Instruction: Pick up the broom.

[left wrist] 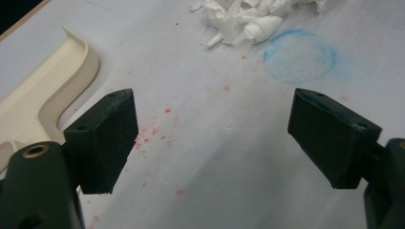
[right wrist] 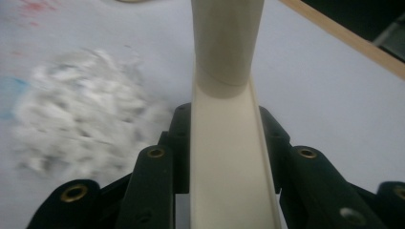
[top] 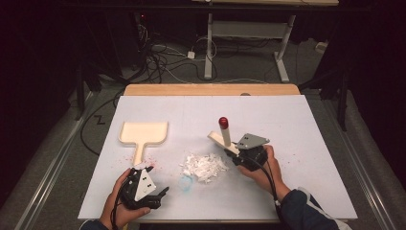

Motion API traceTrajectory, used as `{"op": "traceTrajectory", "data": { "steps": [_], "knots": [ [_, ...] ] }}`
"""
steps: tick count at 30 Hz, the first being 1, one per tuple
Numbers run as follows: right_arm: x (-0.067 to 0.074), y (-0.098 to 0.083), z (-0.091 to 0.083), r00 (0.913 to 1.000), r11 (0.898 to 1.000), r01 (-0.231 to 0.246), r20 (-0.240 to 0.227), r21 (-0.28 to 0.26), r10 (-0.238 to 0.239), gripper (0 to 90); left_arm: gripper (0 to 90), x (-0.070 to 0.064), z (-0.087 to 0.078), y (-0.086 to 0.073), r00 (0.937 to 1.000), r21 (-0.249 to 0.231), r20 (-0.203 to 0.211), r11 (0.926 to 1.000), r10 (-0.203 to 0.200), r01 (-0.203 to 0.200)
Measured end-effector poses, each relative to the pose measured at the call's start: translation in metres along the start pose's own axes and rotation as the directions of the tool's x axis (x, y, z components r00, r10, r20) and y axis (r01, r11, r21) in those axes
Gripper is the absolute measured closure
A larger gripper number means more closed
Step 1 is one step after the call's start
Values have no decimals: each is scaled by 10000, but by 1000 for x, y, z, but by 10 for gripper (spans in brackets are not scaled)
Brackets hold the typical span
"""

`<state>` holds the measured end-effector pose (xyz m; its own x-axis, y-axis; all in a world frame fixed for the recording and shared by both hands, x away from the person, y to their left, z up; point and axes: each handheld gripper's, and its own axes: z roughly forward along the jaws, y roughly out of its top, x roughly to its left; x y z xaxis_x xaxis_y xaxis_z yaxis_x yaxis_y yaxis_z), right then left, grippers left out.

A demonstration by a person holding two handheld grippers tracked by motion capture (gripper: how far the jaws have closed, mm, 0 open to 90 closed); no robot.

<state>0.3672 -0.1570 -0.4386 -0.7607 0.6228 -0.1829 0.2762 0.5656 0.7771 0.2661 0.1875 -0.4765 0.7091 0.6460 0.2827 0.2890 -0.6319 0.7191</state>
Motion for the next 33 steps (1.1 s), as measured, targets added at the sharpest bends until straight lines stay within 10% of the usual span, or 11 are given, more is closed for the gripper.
{"op": "traceTrajectory", "data": {
  "steps": [5,18,29,33],
  "knots": [
    [28,6,2,9983,9987,501,-288,-63,-503,672,165,0,1,0,10000,13,56,10000,38,-38],
    [20,22,-32,9991,9811,10,-406,-1934,-91,675,165,3,-4,0,9996,-158,-279,9999,-30,26],
    [90,36,-9,9711,9791,-639,-2383,-1931,164,676,175,25,-30,-11,9685,-1591,-1699,9749,-1823,1556],
    [109,33,8,9674,9870,-658,-2517,-1468,271,677,175,23,-28,-10,9716,-1435,-1677,9792,-1672,1437]
  ]
}}
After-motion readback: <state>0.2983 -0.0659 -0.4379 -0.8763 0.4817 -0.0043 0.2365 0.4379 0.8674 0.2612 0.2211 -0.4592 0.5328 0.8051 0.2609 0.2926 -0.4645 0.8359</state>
